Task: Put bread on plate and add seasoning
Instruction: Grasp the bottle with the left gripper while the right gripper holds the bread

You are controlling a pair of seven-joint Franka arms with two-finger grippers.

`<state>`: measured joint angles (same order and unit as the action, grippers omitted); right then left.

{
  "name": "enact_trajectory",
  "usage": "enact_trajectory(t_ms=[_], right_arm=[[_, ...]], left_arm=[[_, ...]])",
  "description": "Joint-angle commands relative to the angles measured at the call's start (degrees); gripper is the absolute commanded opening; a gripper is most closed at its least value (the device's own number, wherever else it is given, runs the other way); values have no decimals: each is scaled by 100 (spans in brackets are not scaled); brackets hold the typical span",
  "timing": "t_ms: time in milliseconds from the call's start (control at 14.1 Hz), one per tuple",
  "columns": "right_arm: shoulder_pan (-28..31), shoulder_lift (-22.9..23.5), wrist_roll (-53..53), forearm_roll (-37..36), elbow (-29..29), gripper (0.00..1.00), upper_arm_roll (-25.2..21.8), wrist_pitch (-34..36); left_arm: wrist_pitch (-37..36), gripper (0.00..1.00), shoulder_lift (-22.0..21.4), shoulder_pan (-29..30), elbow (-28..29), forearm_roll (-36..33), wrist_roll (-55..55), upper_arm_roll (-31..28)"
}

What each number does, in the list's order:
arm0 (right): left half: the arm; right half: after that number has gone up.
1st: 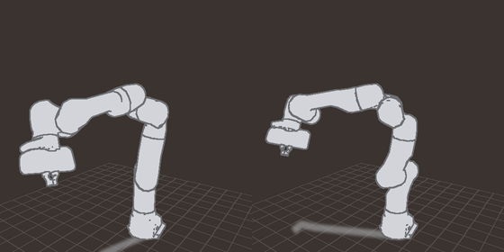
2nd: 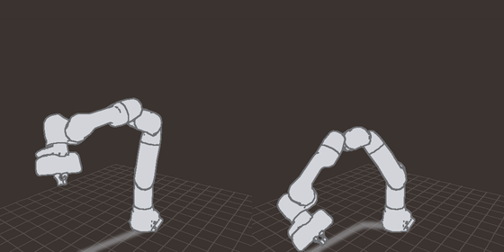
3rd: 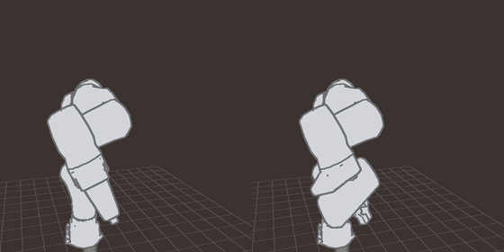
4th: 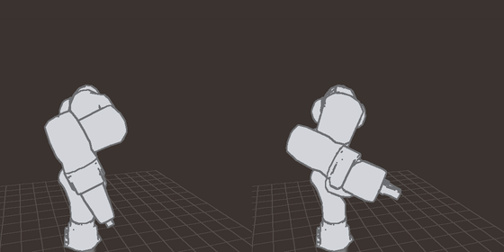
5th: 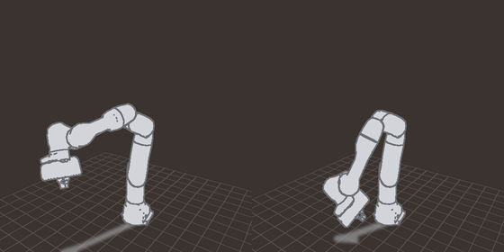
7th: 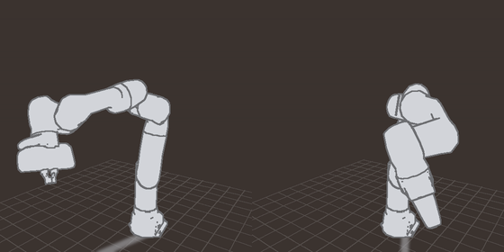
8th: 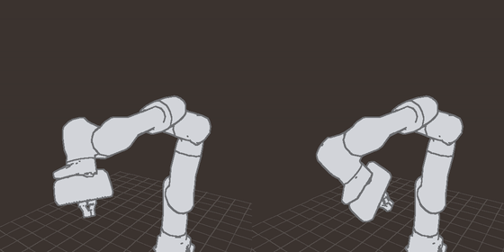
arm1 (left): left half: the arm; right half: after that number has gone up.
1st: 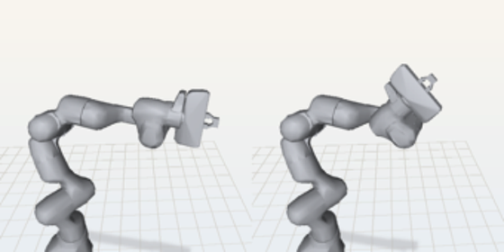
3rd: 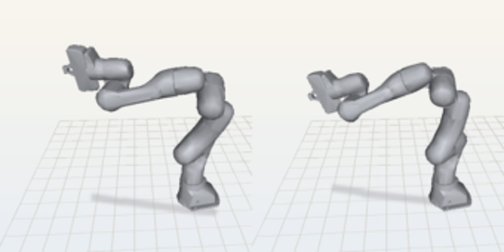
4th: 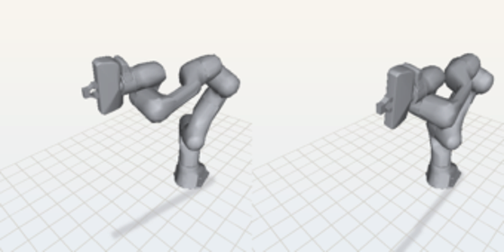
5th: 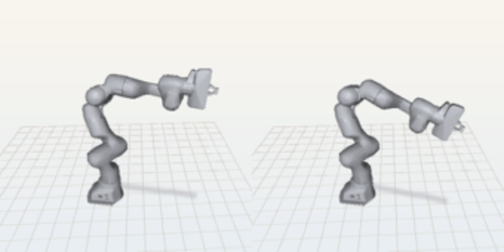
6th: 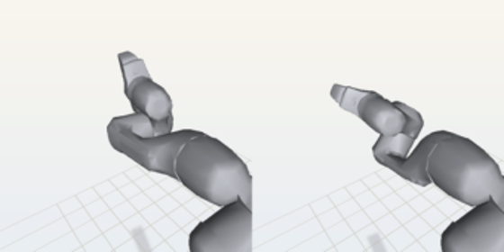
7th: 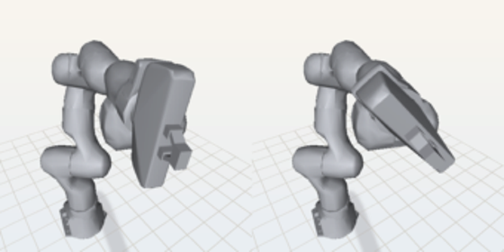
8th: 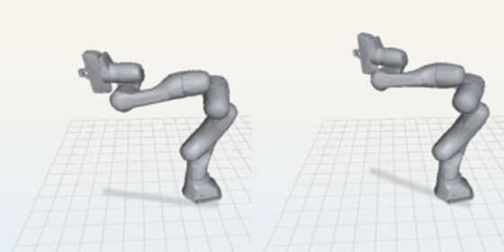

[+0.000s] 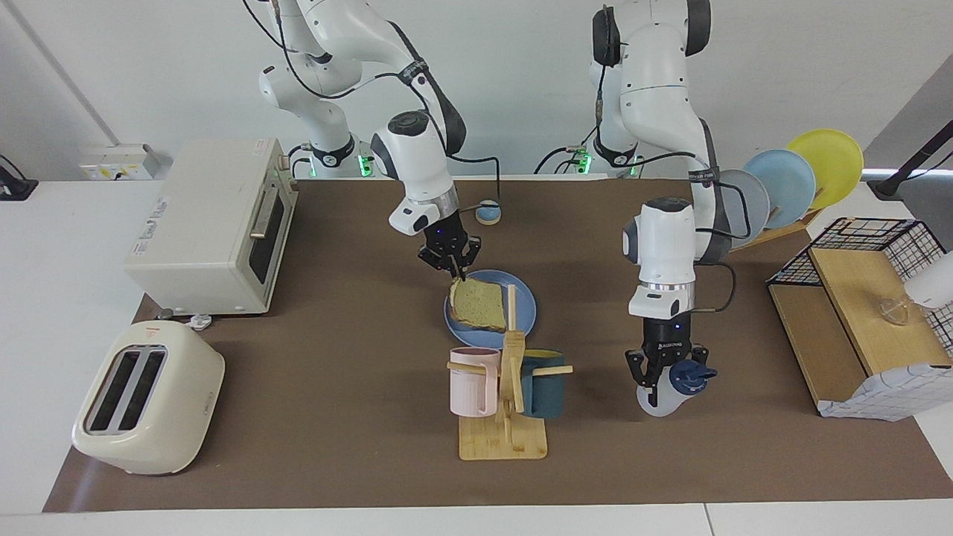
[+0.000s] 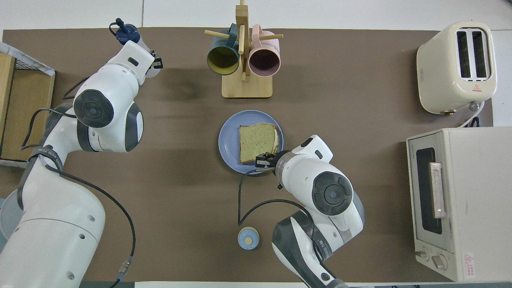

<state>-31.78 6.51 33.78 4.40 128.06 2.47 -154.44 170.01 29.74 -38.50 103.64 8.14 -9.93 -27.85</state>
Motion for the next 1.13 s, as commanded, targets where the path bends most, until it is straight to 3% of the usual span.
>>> enact_trajectory(t_ms=[0,424,778,1060], right_arm=[[49,-115,15,105,114,100,34,-122],[5,-123,-46,105,-159,100,25,71],[215,-1,-99,105,-1659,100,25,2143],[356,-70,-108,105,-1855,100,17,2646]], left_arm=[[-634,0,-275,342,-220,-76,333,288],[-1583,0,-784,440,-318,-67,807,394],[-2585,0,-1347,422,-353,-14,1413,394],[-3525,0,-1970,370,-318,12,1854,394]])
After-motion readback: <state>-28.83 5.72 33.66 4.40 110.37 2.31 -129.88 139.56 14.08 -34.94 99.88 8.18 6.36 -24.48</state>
